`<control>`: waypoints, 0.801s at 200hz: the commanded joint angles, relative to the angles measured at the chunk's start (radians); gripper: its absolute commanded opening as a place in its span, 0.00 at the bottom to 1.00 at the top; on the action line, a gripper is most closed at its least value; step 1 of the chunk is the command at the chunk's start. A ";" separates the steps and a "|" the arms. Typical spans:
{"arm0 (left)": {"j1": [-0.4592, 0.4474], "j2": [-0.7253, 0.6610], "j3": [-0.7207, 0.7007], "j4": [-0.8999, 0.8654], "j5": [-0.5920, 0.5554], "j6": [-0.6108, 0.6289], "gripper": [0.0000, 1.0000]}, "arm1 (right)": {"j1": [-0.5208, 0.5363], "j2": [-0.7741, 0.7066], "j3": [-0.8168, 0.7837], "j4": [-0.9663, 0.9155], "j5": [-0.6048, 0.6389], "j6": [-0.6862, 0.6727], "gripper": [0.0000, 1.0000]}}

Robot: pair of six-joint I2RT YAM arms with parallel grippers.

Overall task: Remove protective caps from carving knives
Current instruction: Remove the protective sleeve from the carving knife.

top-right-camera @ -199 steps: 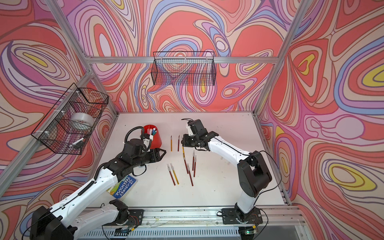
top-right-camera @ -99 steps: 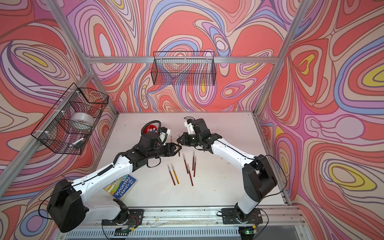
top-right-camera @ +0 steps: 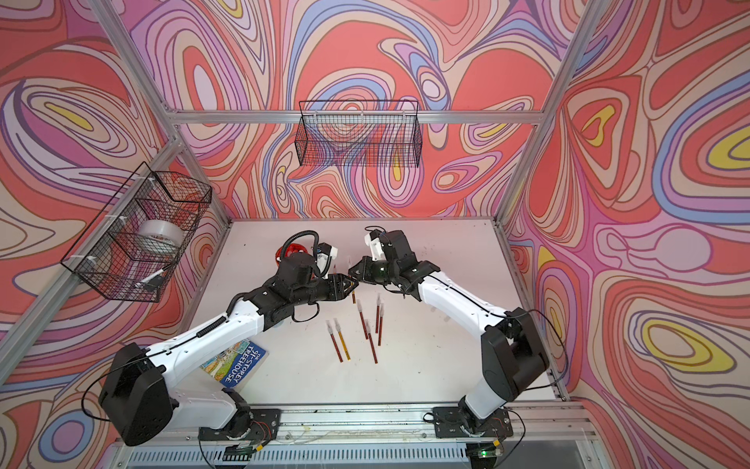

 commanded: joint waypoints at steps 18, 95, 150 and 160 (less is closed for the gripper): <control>-0.007 0.027 0.006 -0.012 -0.029 -0.004 0.49 | 0.008 -0.058 0.001 0.016 -0.026 0.007 0.00; -0.007 0.035 0.036 -0.035 -0.040 0.004 0.03 | 0.008 -0.047 -0.020 0.027 -0.040 0.011 0.00; -0.007 0.036 0.025 -0.033 -0.042 -0.003 0.00 | 0.006 -0.039 0.008 -0.011 -0.004 -0.023 0.33; -0.007 0.031 0.021 -0.033 -0.046 -0.005 0.00 | 0.002 -0.034 0.030 -0.036 0.012 -0.041 0.35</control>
